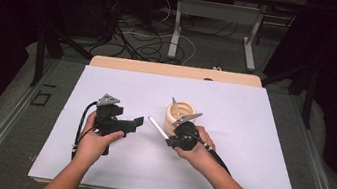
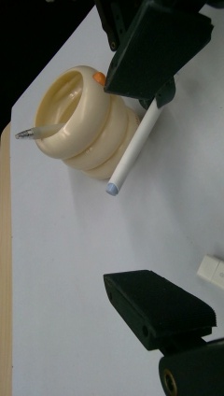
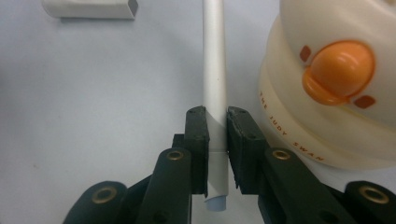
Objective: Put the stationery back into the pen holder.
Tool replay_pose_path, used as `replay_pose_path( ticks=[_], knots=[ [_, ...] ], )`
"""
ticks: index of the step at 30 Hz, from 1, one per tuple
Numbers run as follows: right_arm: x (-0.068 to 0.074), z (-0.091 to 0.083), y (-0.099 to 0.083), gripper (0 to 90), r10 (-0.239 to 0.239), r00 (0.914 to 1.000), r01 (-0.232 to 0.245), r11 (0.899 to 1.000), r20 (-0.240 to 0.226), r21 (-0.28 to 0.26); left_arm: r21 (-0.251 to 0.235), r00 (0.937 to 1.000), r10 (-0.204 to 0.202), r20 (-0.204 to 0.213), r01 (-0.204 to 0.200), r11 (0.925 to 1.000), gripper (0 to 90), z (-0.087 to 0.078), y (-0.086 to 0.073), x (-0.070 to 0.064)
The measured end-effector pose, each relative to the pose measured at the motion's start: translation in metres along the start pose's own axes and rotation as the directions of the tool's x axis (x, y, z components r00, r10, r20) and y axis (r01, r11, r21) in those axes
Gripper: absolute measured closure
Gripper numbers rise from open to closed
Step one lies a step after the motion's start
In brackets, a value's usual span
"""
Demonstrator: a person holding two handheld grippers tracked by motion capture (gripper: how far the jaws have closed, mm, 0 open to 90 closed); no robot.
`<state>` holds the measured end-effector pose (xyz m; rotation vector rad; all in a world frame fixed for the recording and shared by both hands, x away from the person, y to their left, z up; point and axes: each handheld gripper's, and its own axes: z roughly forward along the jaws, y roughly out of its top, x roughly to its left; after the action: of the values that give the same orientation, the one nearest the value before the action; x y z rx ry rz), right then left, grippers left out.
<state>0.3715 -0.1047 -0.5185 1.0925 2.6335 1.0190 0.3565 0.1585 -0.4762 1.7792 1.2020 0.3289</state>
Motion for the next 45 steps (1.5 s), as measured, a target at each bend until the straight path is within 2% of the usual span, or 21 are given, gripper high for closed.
replay_pose_path(
  ticks=[1, 3, 4, 6, 11, 13, 17, 22, 23, 24, 26, 28, 31, 35, 37, 39, 40, 41, 43, 45],
  knots=[
    [0.0, -0.001, 0.0, 78.8, -0.002, 1.0, 0.002, 1.0, -0.004, -0.01, 0.0, 0.9999, -0.001, -0.013, 0.001, 1.0, 8.4, -0.001, 0.001, -0.001],
    [0.001, -0.005, -0.001, 78.8, 0.0, 1.0, 0.0, 1.0, -0.003, -0.031, 0.018, 0.9999, -0.007, -0.01, 0.008, 0.9998, 9.3, -0.003, 0.003, -0.001],
    [0.002, -0.007, -0.001, 78.8, 0.001, 1.0, -0.001, 0.999, 0.0, -0.049, 0.004, 0.9998, -0.017, -0.014, 0.017, 0.9999, 10.2, -0.003, 0.003, -0.002],
    [0.003, -0.011, -0.002, 78.8, 0.0, 1.0, 0.0, 0.996, -0.002, -0.088, 0.02, 0.9996, -0.027, 0.004, 0.027, 0.9994, 18.2, -0.003, 0.004, -0.003],
    [0.006, -0.021, -0.004, 78.8, -0.007, 1.0, 0.006, 0.992, -0.003, -0.126, 0.024, 0.9994, -0.031, 0.014, 0.031, 0.9992, 16.6, -0.003, 0.005, -0.007],
    [0.007, -0.023, -0.005, 78.8, -0.011, 0.9999, 0.011, 0.986, -0.003, -0.165, 0.024, 0.9994, -0.03, 0.019, 0.03, 0.9993, 16.6, -0.003, 0.007, -0.009],
    [0.009, -0.029, -0.007, 78.8, -0.017, 0.9998, 0.015, 0.978, -0.005, -0.206, 0.015, 0.9988, -0.039, 0.028, 0.038, 0.9992, 16.7, -0.005, 0.011, -0.012],
    [0.009, -0.035, -0.009, 78.8, 0.002, 0.9999, -0.004, 0.967, -0.011, -0.255, 0.011, 0.997, -0.063, 0.045, 0.063, 0.998, 20.4, -0.004, 0.015, -0.018],
    [0.009, -0.036, -0.01, 78.8, 0.005, 0.9999, -0.008, 0.965, -0.014, -0.264, 0.025, 0.9964, -0.065, 0.054, 0.064, 0.9976, 21.7, -0.005, 0.017, -0.018],
    [0.008, -0.037, -0.01, 78.8, 0.004, 0.9999, -0.008, 0.965, -0.017, -0.264, 0.013, 0.9938, -0.093, 0.061, 0.092, 0.9957, 23.3, -0.004, 0.017, -0.02],
    [0.007, -0.039, -0.012, 78.8, 0.007, 0.9999, -0.011, 0.96, -0.015, -0.279, 0.027, 0.9885, -0.123, 0.088, 0.121, 0.9923, 25.1, -0.004, 0.019, -0.021],
    [0.006, -0.04, -0.013, 78.8, 0.015, 0.9997, -0.02, 0.953, -0.02, -0.302, 0.03, 0.9844, -0.142, 0.104, 0.14, 0.9897, 25.1, -0.002, 0.021, -0.022],
    [0.005, -0.041, -0.014, 78.8, 0.021, 0.9995, -0.028, 0.945, -0.024, -0.325, 0.038, 0.9818, -0.157, 0.107, 0.154, 0.9874, 26.9, 0.001, 0.022, -0.025],
    [0.006, -0.044, -0.014, 78.8, 0.024, 0.9993, -0.032, 0.936, -0.029, -0.35, 0.046, 0.9687, -0.206, 0.139, 0.201, 0.9785, 29.8, 0.004, 0.024, -0.029],
    [0.007, -0.044, -0.014, 78.8, 0.025, 0.9992, -0.035, 0.933, -0.032, -0.359, 0.048, 0.9642, -0.222, 0.145, 0.217, 0.9749, 32.1, 0.005, 0.025, -0.03],
    [0.009, -0.044, -0.014, 78.8, 0.024, 0.999, -0.037, 0.931, -0.039, -0.364, 0.049, 0.9568, -0.246, 0.154, 0.242, 0.9691, 33.5, 0.007, 0.025, -0.032],
    [0.009, -0.044, -0.014, 78.8, 0.022, 0.9991, -0.033, 0.935, -0.037, -0.352, 0.042, 0.9519, -0.264, 0.155, 0.261, 0.9645, 34.2, 0.008, 0.025, -0.033],
    [0.01, -0.044, -0.014, 78.8, 0.023, 0.999, -0.036, 0.932, -0.039, -0.361, 0.057, 0.9462, -0.278, 0.165, 0.272, 0.9605, 35.4, 0.008, 0.026, -0.033],
    [0.012, -0.043, -0.014, 78.8, 0.024, 0.9988, -0.038, 0.929, -0.043, -0.368, 0.045, 0.9401, -0.295, 0.17, 0.292, 0.9553, 36.0, 0.01, 0.026, -0.035],
    [0.013, -0.043, -0.014, 78.8, 0.022, 0.9988, -0.037, 0.93, -0.045, -0.366, 0.053, 0.9352, -0.309, 0.174, 0.304, 0.9512, 37.8, 0.011, 0.026, -0.035]
  ],
)
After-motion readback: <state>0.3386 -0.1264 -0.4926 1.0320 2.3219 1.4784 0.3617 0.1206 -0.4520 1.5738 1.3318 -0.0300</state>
